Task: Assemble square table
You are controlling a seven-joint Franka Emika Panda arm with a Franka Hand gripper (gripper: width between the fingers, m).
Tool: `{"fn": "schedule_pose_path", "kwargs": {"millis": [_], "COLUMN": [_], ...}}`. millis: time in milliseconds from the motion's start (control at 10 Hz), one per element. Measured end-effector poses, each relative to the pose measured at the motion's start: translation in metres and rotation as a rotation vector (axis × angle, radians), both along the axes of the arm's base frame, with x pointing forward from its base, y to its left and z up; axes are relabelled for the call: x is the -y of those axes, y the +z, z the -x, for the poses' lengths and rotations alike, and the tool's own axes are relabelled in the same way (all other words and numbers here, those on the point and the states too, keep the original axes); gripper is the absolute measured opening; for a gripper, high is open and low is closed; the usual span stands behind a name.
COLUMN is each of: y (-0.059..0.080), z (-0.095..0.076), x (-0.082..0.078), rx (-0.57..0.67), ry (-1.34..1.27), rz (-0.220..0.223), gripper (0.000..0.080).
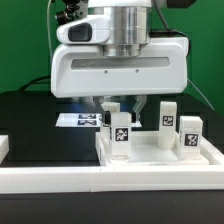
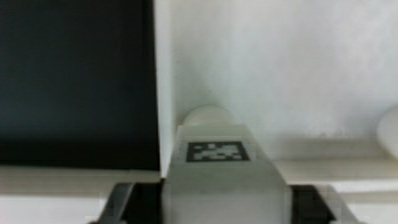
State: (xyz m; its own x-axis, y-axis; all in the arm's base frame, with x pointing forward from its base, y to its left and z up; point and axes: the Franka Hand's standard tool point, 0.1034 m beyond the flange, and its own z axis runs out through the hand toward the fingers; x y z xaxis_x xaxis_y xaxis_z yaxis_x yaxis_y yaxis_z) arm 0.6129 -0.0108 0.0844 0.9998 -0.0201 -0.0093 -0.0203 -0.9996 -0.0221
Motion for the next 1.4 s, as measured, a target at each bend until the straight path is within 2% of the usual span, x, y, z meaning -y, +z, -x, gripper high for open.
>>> {"fn": "schedule_pose_path", "kwargs": {"millis": [300, 1400], "y": [0.0002, -0.0004], "z": [-0.0075, -0.0092], "x": [0.0029, 0.0008], "rx": [-0.001, -0.014], "ry": [-0.258, -1.000], "rz": [0.003, -0.008], "gripper": [0.0290, 0.0290]}}
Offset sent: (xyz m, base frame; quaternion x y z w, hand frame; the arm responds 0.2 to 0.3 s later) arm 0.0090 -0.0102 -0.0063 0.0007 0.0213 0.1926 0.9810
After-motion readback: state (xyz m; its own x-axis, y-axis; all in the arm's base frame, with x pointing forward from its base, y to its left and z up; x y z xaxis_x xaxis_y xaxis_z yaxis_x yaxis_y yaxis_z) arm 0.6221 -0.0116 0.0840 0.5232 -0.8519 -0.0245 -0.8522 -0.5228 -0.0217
